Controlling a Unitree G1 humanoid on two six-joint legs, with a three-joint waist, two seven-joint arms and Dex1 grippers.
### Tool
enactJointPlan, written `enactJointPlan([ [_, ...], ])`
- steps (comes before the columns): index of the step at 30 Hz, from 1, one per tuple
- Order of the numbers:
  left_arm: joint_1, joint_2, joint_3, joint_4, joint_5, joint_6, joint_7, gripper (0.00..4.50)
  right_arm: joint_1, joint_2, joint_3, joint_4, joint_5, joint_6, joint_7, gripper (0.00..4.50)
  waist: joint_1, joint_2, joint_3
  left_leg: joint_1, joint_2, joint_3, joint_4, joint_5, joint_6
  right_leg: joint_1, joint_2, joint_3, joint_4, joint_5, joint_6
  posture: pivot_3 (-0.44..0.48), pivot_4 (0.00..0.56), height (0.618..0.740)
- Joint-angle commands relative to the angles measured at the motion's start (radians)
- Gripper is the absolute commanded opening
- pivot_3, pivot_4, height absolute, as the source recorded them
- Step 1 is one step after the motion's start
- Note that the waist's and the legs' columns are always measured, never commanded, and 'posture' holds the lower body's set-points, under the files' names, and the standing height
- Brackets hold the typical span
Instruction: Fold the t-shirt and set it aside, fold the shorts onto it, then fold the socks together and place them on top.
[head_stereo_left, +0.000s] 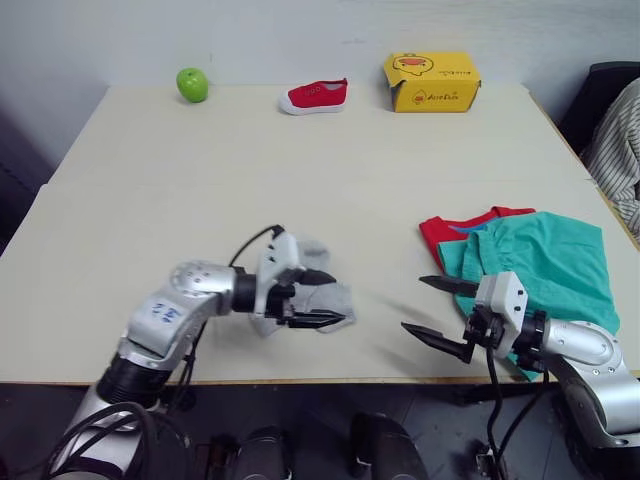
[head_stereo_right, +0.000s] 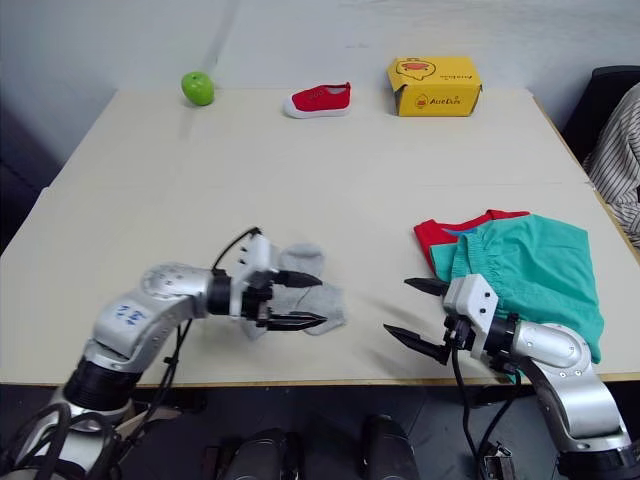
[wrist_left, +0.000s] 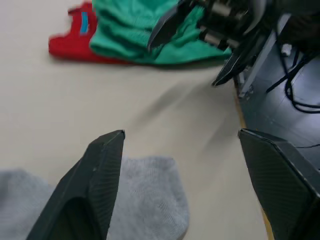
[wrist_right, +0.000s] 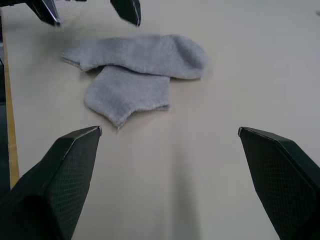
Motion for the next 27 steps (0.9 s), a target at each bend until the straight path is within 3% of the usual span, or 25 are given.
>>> enactJointPlan([
  [1, -0.028, 0.068, 0.124, 0.143, 0.027, -0.158, -0.052, 3.63, -0.043, 0.031, 0.094, -0.050, -0.044, 0.034, -0.031, 4.50, -0.001, 0.000, 0.000, 0.000, 0.000, 0.000, 0.000, 0.000, 0.000, 0.000, 0.000, 0.000, 0.000, 0.000, 0.000, 0.000, 0.150, 0.740],
  [6, -0.064, 0.157, 0.084, 0.450, 0.216, -0.469, -0.114, 3.63, -0.090, 0.064, 0.213, -0.007, -0.161, -0.021, -0.039, 4.50, -0.002, 0.000, 0.000, -0.001, -0.001, 0.001, 0.000, -0.001, 0.001, -0.001, 0.000, -0.001, -0.001, 0.000, 0.000, 0.000, 0.150, 0.740],
  [9, -0.105, 0.128, 0.063, 0.607, 0.274, -0.582, -0.113, 3.63, -0.145, 0.109, 0.269, 0.046, -0.221, -0.040, -0.062, 4.50, 0.000, 0.000, 0.000, -0.002, -0.002, 0.002, 0.000, -0.001, 0.002, -0.001, 0.000, -0.001, -0.001, 0.001, 0.001, 0.000, 0.150, 0.740],
  [15, -0.143, 0.019, 0.025, 0.751, 0.317, -0.674, -0.103, 3.63, -0.197, 0.153, 0.343, 0.152, -0.310, -0.122, -0.058, 4.50, -0.003, -0.001, 0.000, -0.004, -0.007, 0.003, 0.001, -0.003, 0.005, -0.001, 0.000, -0.001, 0.000, 0.002, 0.004, 0.000, 0.150, 0.740],
  [18, -0.147, -0.012, 0.004, 0.803, 0.341, -0.696, -0.107, 3.66, -0.220, 0.172, 0.356, 0.194, -0.333, -0.137, -0.061, 3.90, -0.007, -0.001, 0.000, -0.004, -0.007, 0.004, 0.001, -0.003, 0.005, -0.001, 0.000, 0.000, 0.000, 0.003, 0.005, 0.000, 0.150, 0.740],
  [19, -0.145, -0.016, -0.002, 0.814, 0.353, -0.692, -0.102, 3.47, -0.225, 0.173, 0.358, 0.208, -0.343, -0.148, -0.060, 3.56, -0.009, -0.001, 0.000, -0.004, -0.007, 0.005, 0.001, -0.003, 0.005, -0.001, 0.000, 0.000, 0.000, 0.003, 0.005, 0.000, 0.150, 0.740],
  [22, -0.138, -0.013, -0.016, 0.838, 0.385, -0.693, -0.085, 2.74, -0.238, 0.175, 0.359, 0.235, -0.353, -0.169, -0.056, 2.48, -0.009, -0.001, 0.000, -0.002, -0.007, 0.005, 0.001, -0.003, 0.005, -0.001, 0.000, 0.001, 0.000, 0.003, 0.005, 0.000, 0.150, 0.740],
  [27, -0.088, -0.010, -0.005, 0.790, 0.363, -0.654, -0.094, 1.12, -0.258, 0.175, 0.351, 0.266, -0.351, -0.190, -0.043, 0.63, -0.009, -0.001, 0.000, 0.000, -0.007, 0.005, 0.002, -0.002, 0.005, 0.000, -0.001, 0.002, 0.000, 0.003, 0.005, 0.000, 0.150, 0.740],
])
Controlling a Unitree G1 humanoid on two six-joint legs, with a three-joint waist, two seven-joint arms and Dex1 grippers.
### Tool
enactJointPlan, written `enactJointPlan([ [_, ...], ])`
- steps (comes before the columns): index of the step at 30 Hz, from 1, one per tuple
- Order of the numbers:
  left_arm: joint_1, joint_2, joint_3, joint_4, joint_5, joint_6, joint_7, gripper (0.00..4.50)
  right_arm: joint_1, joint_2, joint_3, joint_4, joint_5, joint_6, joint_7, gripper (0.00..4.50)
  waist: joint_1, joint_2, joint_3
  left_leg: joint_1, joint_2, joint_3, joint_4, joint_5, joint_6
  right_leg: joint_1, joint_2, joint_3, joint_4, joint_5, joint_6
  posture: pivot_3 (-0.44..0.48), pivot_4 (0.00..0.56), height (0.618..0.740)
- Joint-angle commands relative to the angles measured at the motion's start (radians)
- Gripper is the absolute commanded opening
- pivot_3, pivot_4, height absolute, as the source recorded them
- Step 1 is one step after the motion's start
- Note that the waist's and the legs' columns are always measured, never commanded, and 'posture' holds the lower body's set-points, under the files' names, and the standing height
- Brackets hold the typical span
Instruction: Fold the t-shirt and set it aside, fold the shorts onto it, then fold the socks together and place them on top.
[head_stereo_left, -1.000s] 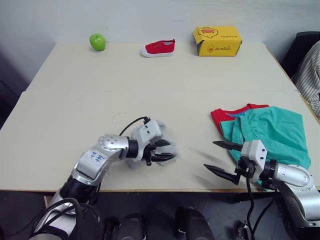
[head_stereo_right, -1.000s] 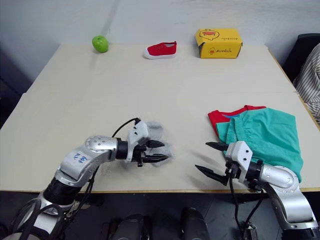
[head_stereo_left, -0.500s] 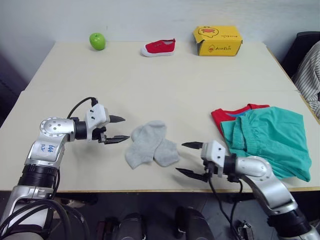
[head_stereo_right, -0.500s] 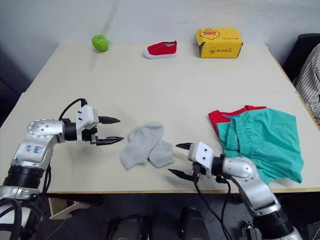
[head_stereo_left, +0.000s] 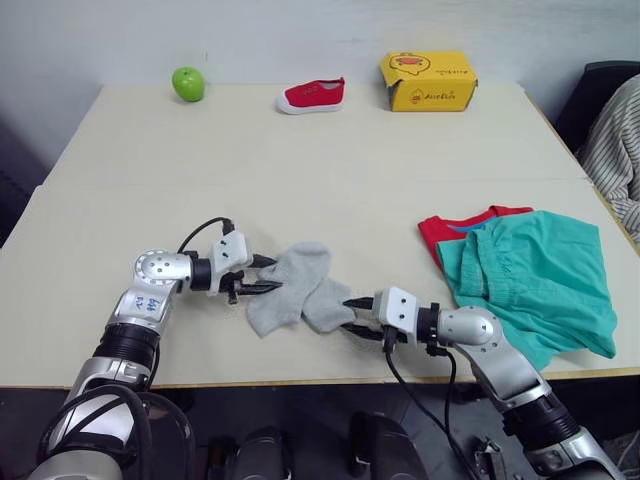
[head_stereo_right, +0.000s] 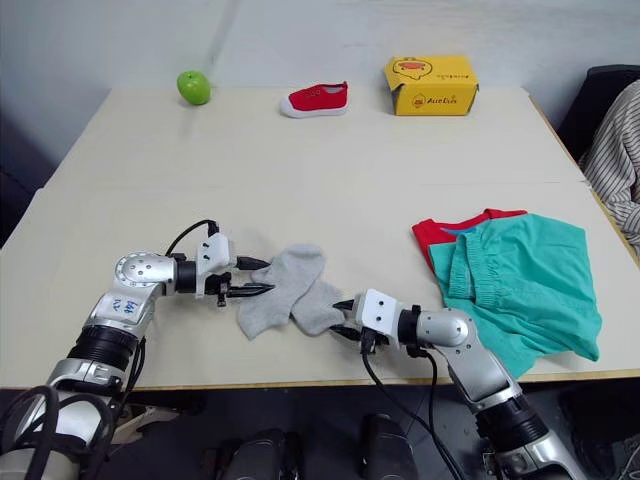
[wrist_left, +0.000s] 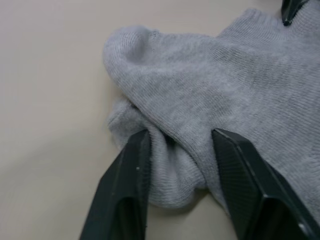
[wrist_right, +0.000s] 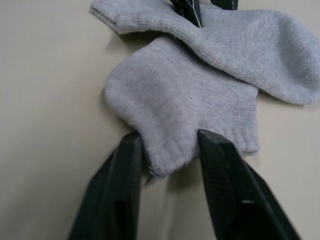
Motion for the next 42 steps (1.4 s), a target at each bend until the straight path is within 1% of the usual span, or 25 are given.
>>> enactJointPlan([
  [1, 0.068, 0.016, 0.010, -0.049, -0.001, 0.047, 0.003, 0.77, -0.031, 0.000, -0.019, 0.023, 0.005, -0.036, 0.015, 0.22, -0.002, 0.000, 0.000, 0.000, 0.000, 0.000, 0.000, 0.000, 0.000, 0.000, 0.000, 0.000, 0.000, 0.000, 0.000, 0.000, 0.150, 0.740],
  [2, 0.095, 0.021, 0.016, -0.086, -0.011, 0.064, 0.001, 0.47, -0.044, -0.004, -0.024, 0.042, 0.007, -0.045, 0.024, 0.00, -0.004, 0.000, 0.000, 0.000, 0.000, 0.000, 0.000, 0.000, 0.000, 0.000, 0.000, 0.001, 0.000, 0.000, 0.000, 0.000, 0.150, 0.740],
  [3, 0.123, 0.026, 0.022, -0.127, -0.019, 0.085, 0.003, 0.15, -0.053, -0.009, -0.029, 0.060, 0.009, -0.058, 0.033, 0.00, -0.008, 0.000, 0.000, 0.001, 0.002, 0.000, 0.000, 0.000, 0.000, 0.000, 0.000, 0.001, 0.000, 0.000, 0.000, 0.000, 0.150, 0.740],
  [4, 0.150, 0.032, 0.029, -0.168, -0.024, 0.106, 0.008, 0.02, -0.065, -0.014, -0.033, 0.080, 0.008, -0.072, 0.040, 0.00, -0.010, 0.000, 0.000, 0.000, 0.005, 0.000, 0.000, 0.000, 0.000, 0.000, 0.000, 0.001, 0.001, 0.000, 0.000, 0.000, 0.150, 0.740],
  [6, 0.200, 0.041, 0.042, -0.250, -0.033, 0.143, 0.028, 0.02, -0.089, -0.020, -0.037, 0.119, 0.008, -0.101, 0.057, 0.00, -0.018, 0.000, 0.000, 0.000, 0.006, 0.001, 0.000, 0.000, 0.000, 0.000, 0.000, 0.000, 0.001, 0.000, 0.000, 0.000, 0.150, 0.740],
  [11, 0.322, 0.038, 0.092, -0.484, -0.074, 0.310, 0.129, 0.02, -0.177, -0.017, -0.041, 0.267, 0.004, -0.206, 0.104, 0.00, -0.021, 0.000, 0.000, 0.000, 0.006, 0.001, 0.000, 0.000, 0.000, 0.000, 0.000, 0.001, 0.001, 0.000, 0.000, 0.000, 0.150, 0.740],
  [16, 0.446, 0.010, 0.122, -0.715, -0.095, 0.479, 0.272, 0.02, -0.277, -0.009, -0.029, 0.461, -0.009, -0.334, 0.177, 0.00, -0.023, 0.000, 0.000, 0.000, 0.006, 0.002, -0.001, 0.000, 0.000, 0.000, -0.001, 0.001, 0.001, 0.000, 0.000, 0.000, 0.150, 0.740],
  [20, 0.492, -0.036, 0.162, -0.797, -0.144, 0.603, 0.370, 0.02, -0.310, 0.006, -0.030, 0.540, -0.002, -0.339, 0.214, 0.00, -0.021, 0.000, 0.000, 0.001, 0.006, 0.001, -0.001, 0.000, 0.000, 0.000, -0.001, 0.002, 0.001, 0.000, 0.000, 0.000, 0.150, 0.740],
  [22, 0.517, -0.036, 0.154, -0.828, -0.137, 0.615, 0.387, 0.02, -0.322, 0.014, -0.034, 0.567, 0.006, -0.339, 0.233, 0.00, -0.021, 0.000, 0.000, 0.001, 0.006, 0.001, -0.001, 0.000, 0.000, 0.000, -0.002, 0.002, 0.001, 0.000, 0.000, 0.000, 0.150, 0.740],
  [23, 0.528, -0.045, 0.161, -0.850, -0.141, 0.625, 0.407, 0.25, -0.321, 0.014, -0.039, 0.558, 0.028, -0.320, 0.262, 0.51, -0.021, 0.000, 0.000, 0.002, 0.006, 0.001, -0.001, 0.000, 0.000, 0.000, -0.002, 0.002, 0.000, 0.000, 0.000, 0.000, 0.150, 0.740],
  [24, 0.535, -0.051, 0.169, -0.867, -0.148, 0.634, 0.424, 0.54, -0.319, 0.012, -0.040, 0.549, 0.042, -0.309, 0.287, 0.75, -0.021, 0.000, 0.000, 0.002, 0.006, 0.002, -0.001, 0.000, 0.000, 0.000, -0.002, 0.002, 0.000, 0.000, 0.000, 0.000, 0.150, 0.740],
  [26, 0.543, -0.059, 0.205, -0.900, -0.180, 0.637, 0.440, 1.09, -0.311, -0.008, -0.049, 0.519, 0.067, -0.297, 0.338, 1.39, -0.021, 0.000, 0.000, 0.002, 0.006, 0.002, -0.001, 0.000, 0.000, 0.000, -0.002, 0.002, 0.000, 0.000, 0.000, 0.000, 0.150, 0.740],
  [28, 0.551, -0.052, 0.256, -0.932, -0.223, 0.639, 0.432, 1.75, -0.305, -0.045, -0.063, 0.473, 0.111, -0.240, 0.407, 2.11, -0.020, 0.000, 0.000, 0.001, 0.006, 0.001, -0.001, 0.000, 0.000, 0.000, -0.003, 0.002, 0.000, 0.000, 0.000, 0.000, 0.150, 0.740],
  [30, 0.570, -0.026, 0.332, -0.972, -0.296, 0.660, 0.400, 2.42, -0.310, -0.097, -0.077, 0.428, 0.164, -0.137, 0.488, 2.84, -0.020, 0.000, 0.000, 0.000, 0.006, 0.001, -0.001, 0.000, 0.000, 0.000, -0.003, 0.002, 0.000, 0.000, 0.000, 0.000, 0.150, 0.740],
  [31, 0.579, -0.015, 0.366, -0.986, -0.330, 0.673, 0.388, 2.42, -0.317, -0.119, -0.079, 0.415, 0.178, -0.098, 0.519, 3.25, -0.020, 0.000, 0.000, 0.000, 0.006, 0.001, -0.001, 0.000, 0.000, 0.000, -0.004, 0.002, 0.000, 0.000, 0.000, 0.000, 0.150, 0.740],
  [32, 0.593, 0.004, 0.407, -1.003, -0.368, 0.698, 0.377, 2.42, -0.327, -0.147, -0.078, 0.400, 0.192, -0.045, 0.555, 3.54, -0.020, 0.000, 0.000, 0.000, 0.006, 0.001, -0.001, 0.000, 0.000, 0.000, -0.004, 0.002, 0.000, 0.000, 0.000, 0.000, 0.150, 0.740],
  [34, 0.638, 0.057, 0.489, -1.043, -0.451, 0.778, 0.352, 2.42, -0.357, -0.190, -0.077, 0.372, 0.224, 0.102, 0.600, 4.28, -0.021, 0.001, 0.000, 0.000, 0.006, 0.000, -0.001, 0.000, 0.000, 0.000, -0.005, 0.002, -0.001, 0.000, -0.001, 0.000, 0.150, 0.740],
  [35, 0.664, 0.086, 0.517, -1.058, -0.477, 0.813, 0.342, 2.42, -0.379, -0.201, -0.078, 0.360, 0.243, 0.188, 0.609, 4.44, -0.023, 0.001, 0.000, 0.000, 0.006, 0.000, -0.001, 0.000, 0.000, 0.000, -0.005, 0.002, -0.002, 0.000, -0.001, 0.000, 0.150, 0.740],
  [38, 0.704, 0.137, 0.529, -1.069, -0.467, 0.821, 0.342, 2.42, -0.414, -0.195, -0.089, 0.295, 0.302, 0.385, 0.588, 4.44, -0.024, 0.002, 0.001, 0.001, 0.008, 0.000, -0.001, -0.001, -0.001, -0.001, -0.005, 0.002, -0.001, -0.002, -0.003, 0.000, 0.150, 0.740],
  [42, 0.638, 0.138, 0.470, -1.015, -0.441, 0.770, 0.353, 2.42, -0.354, -0.181, -0.078, 0.107, 0.348, 0.528, 0.533, 4.44, -0.011, 0.002, 0.001, 0.000, 0.008, -0.003, -0.001, -0.002, -0.003, -0.001, -0.004, 0.002, -0.001, -0.003, -0.005, 0.000, 0.150, 0.740],
])
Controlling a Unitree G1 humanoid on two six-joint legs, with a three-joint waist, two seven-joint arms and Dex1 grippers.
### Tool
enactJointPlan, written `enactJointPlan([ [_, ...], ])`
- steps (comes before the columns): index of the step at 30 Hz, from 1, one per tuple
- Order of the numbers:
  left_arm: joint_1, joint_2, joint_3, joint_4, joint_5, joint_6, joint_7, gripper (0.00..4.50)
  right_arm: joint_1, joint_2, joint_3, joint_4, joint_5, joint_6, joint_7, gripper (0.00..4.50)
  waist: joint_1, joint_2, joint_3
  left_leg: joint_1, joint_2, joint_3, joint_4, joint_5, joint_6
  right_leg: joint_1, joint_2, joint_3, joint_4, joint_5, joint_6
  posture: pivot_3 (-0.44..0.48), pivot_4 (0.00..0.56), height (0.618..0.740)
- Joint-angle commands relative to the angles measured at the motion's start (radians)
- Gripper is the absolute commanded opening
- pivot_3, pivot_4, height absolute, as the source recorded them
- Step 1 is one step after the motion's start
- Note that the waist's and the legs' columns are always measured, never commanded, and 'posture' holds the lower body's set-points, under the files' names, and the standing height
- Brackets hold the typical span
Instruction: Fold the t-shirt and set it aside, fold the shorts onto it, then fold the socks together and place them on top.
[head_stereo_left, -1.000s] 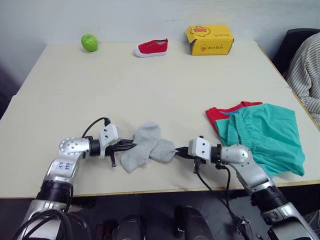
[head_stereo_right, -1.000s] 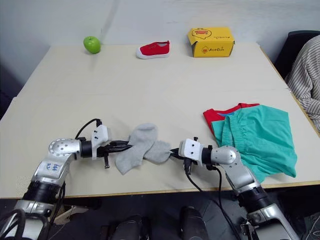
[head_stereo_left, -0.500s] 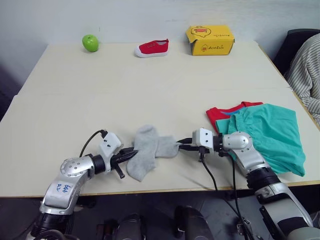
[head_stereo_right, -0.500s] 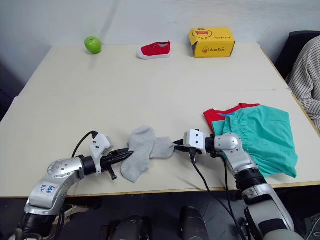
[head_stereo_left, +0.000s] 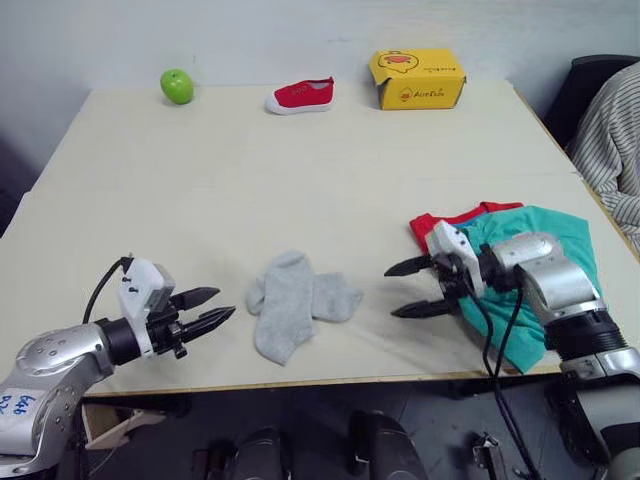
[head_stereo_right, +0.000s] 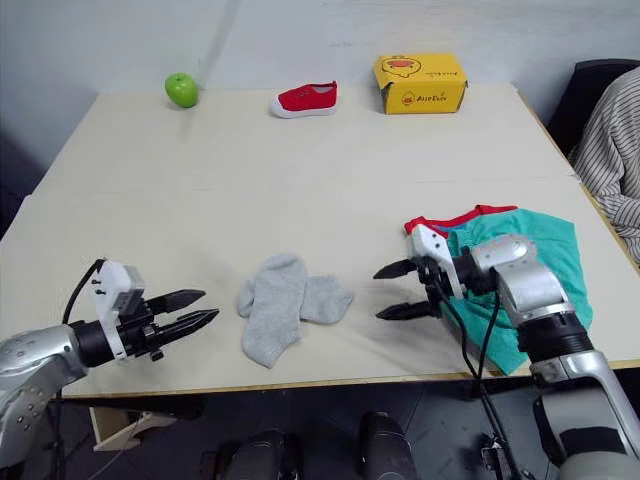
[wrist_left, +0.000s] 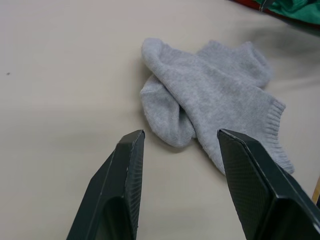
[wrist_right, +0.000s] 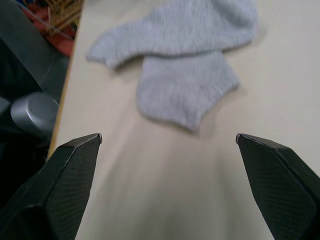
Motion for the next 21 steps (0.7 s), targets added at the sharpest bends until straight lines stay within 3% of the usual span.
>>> enactJointPlan([
  [1, -0.080, 0.003, -0.052, 0.036, 0.020, -0.048, 0.003, 2.42, 0.066, 0.013, -0.004, -0.191, 0.069, 0.129, -0.047, 4.44, 0.012, 0.000, 0.000, -0.001, -0.001, -0.001, 0.000, 0.000, 0.000, 0.000, 0.000, -0.001, 0.000, 0.000, 0.000, 0.000, 0.150, 0.740],
  [9, -0.400, -0.035, -0.300, 0.354, 0.146, -0.165, -0.070, 2.42, 0.265, 0.085, 0.024, -0.562, 0.170, 0.457, -0.325, 4.44, 0.027, -0.001, 0.000, -0.002, -0.003, 0.001, 0.000, -0.001, 0.002, 0.000, 0.001, -0.005, -0.001, 0.001, 0.002, 0.000, 0.150, 0.740],
  [16, -0.596, -0.107, -0.434, 0.646, 0.248, -0.284, -0.151, 2.42, 0.290, 0.191, 0.026, -0.611, 0.185, 0.640, -0.575, 4.44, 0.020, -0.001, -0.001, -0.001, -0.003, 0.004, 0.000, -0.001, 0.001, -0.001, 0.005, -0.004, 0.001, 0.001, 0.002, 0.000, 0.150, 0.740],
  [21, -0.688, -0.160, -0.470, 0.824, 0.308, -0.353, -0.167, 2.42, 0.287, 0.285, 0.021, -0.600, 0.208, 0.721, -0.698, 4.44, 0.020, -0.002, -0.001, -0.002, -0.004, 0.004, 0.000, -0.001, 0.001, -0.001, 0.006, -0.004, 0.001, 0.002, 0.002, 0.000, 0.150, 0.740],
])
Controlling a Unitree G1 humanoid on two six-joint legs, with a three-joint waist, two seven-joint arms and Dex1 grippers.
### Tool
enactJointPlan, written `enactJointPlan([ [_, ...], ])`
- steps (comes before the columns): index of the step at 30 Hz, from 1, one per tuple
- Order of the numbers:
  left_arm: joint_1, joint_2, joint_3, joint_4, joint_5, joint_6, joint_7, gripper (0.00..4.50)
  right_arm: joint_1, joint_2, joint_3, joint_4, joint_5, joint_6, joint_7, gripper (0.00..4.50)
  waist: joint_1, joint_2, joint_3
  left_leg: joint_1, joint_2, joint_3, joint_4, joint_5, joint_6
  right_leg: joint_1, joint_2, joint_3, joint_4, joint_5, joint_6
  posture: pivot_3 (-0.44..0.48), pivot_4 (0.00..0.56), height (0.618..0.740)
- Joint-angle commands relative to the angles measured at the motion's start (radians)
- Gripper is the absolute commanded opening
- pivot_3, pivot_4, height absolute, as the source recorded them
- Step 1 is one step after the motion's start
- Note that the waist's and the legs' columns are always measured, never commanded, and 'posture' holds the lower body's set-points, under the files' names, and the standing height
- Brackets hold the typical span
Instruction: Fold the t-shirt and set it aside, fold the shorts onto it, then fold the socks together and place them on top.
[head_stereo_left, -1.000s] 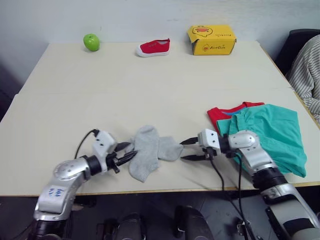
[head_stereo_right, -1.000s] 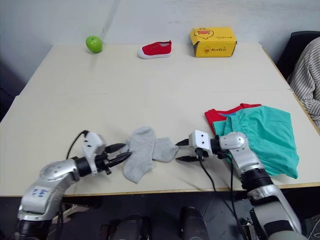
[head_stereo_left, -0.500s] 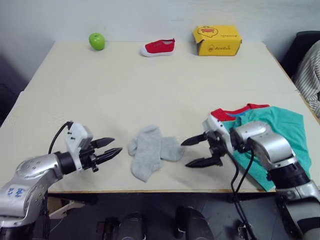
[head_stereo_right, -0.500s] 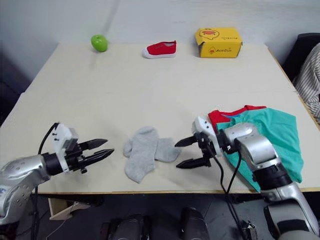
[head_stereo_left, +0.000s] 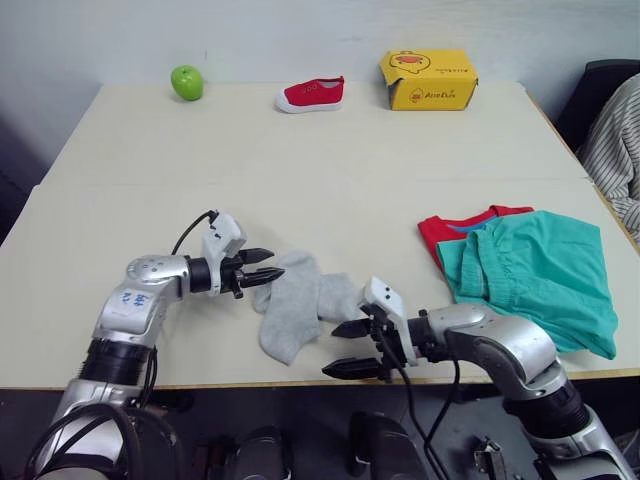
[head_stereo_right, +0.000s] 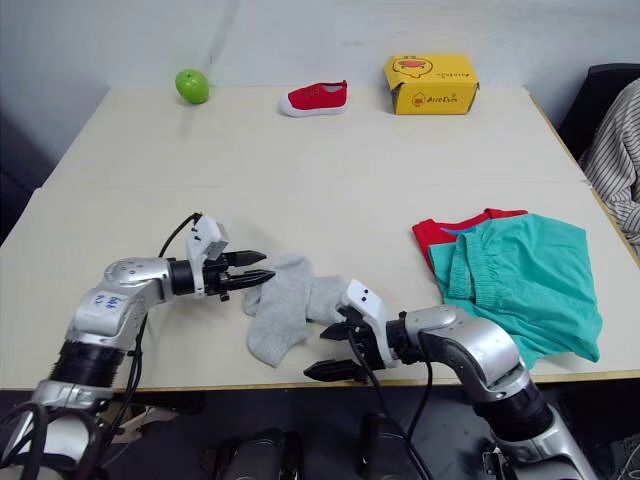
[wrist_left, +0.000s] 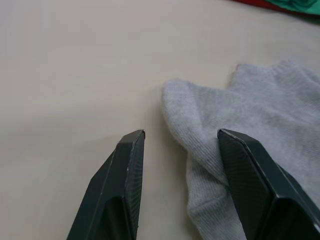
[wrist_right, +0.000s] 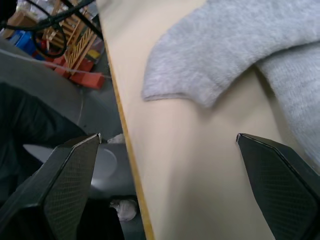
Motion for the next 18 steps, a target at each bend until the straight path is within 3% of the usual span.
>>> enactJointPlan([
  [1, -0.053, -0.029, -0.004, 0.077, 0.031, -0.054, -0.013, 2.42, -0.003, 0.059, -0.014, -0.012, 0.028, 0.051, -0.081, 4.44, -0.001, 0.000, 0.000, 0.000, 0.000, 0.000, 0.000, 0.000, 0.000, 0.000, 0.000, 0.000, 0.000, 0.000, 0.000, 0.000, 0.150, 0.740],
  [8, -0.100, -0.071, 0.004, 0.140, 0.031, -0.053, -0.050, 2.42, -0.030, 0.142, 0.007, 0.042, -0.013, 0.034, -0.197, 4.44, -0.005, 0.000, 0.000, 0.000, 0.001, 0.000, 0.000, 0.000, 0.000, 0.000, 0.001, 0.001, 0.001, 0.000, 0.000, 0.000, 0.150, 0.740],
  [9, -0.102, -0.073, 0.003, 0.145, 0.033, -0.048, -0.053, 2.42, -0.032, 0.148, 0.011, 0.049, -0.016, 0.029, -0.206, 4.28, -0.005, 0.000, 0.000, 0.000, 0.001, 0.000, 0.000, 0.000, 0.000, 0.000, 0.002, 0.001, 0.000, 0.000, 0.000, 0.000, 0.150, 0.740],
  [11, -0.106, -0.078, -0.004, 0.156, 0.041, -0.052, -0.057, 2.42, -0.032, 0.155, 0.017, 0.055, -0.016, 0.022, -0.216, 3.79, -0.005, 0.000, 0.000, 0.000, 0.001, 0.000, 0.000, 0.000, 0.000, 0.000, 0.002, 0.001, 0.000, 0.000, 0.000, 0.000, 0.150, 0.740],
  [15, -0.120, -0.092, -0.002, 0.173, 0.049, -0.059, -0.063, 2.42, -0.033, 0.155, 0.032, 0.061, -0.014, 0.010, -0.219, 2.31, -0.005, -0.001, 0.000, 0.000, 0.001, 0.000, 0.000, 0.000, 0.000, 0.000, 0.002, 0.001, 0.000, 0.000, 0.000, 0.000, 0.150, 0.740],
  [18, -0.124, -0.110, 0.013, 0.177, 0.041, -0.063, -0.062, 1.81, -0.031, 0.147, 0.030, 0.063, -0.015, 0.002, -0.218, 1.21, -0.006, 0.000, 0.000, -0.001, 0.001, 0.000, 0.000, 0.000, 0.000, 0.000, 0.002, 0.001, 0.000, 0.000, 0.000, 0.000, 0.150, 0.740],
])
